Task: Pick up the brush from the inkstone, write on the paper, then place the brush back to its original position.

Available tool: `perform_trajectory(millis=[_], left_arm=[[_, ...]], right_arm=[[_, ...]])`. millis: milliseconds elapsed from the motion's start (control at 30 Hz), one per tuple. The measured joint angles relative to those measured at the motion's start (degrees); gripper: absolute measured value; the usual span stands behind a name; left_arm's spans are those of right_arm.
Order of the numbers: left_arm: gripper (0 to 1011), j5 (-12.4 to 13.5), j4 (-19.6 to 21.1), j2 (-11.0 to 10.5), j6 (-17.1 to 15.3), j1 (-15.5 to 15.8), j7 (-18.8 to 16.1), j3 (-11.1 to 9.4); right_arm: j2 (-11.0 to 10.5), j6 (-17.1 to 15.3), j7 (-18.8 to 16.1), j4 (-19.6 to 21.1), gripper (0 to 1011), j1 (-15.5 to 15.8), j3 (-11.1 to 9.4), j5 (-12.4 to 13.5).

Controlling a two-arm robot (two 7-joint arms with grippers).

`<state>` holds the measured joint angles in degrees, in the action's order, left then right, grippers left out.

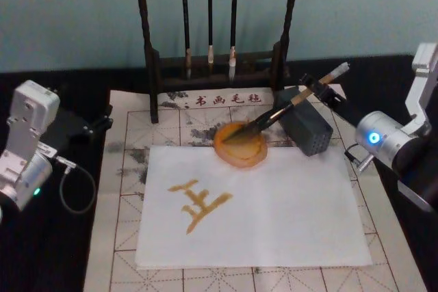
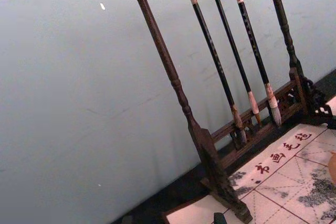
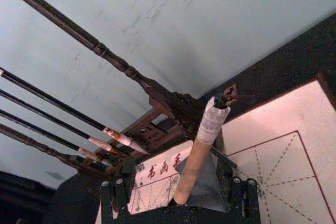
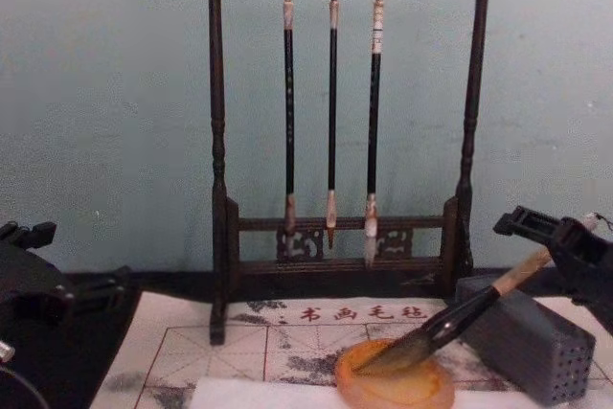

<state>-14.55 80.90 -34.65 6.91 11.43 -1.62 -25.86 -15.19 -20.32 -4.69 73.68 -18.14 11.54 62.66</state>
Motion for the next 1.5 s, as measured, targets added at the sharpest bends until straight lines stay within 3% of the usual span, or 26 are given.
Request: perform_trajectory(millis=[467,1000,1500], left_arm=[[1001,0.0,0.0,0.0,0.0,0.0,0.0,0.0],[1001,0.01,0.0,0.0,0.0,0.0,0.0,0.0],[1001,0.0,0.0,0.0,0.0,0.0,0.0,0.0]], right_arm=[[-0.09,0.91,0.5,-1.58,1002,-1.49,1.47,1.97],[0.07,1.83,1.98,-2.82,1002,-2.28,1.69,5.42],[-0.34,2.36,1.98,-2.87,1002,-2.42,2.19,5.58]])
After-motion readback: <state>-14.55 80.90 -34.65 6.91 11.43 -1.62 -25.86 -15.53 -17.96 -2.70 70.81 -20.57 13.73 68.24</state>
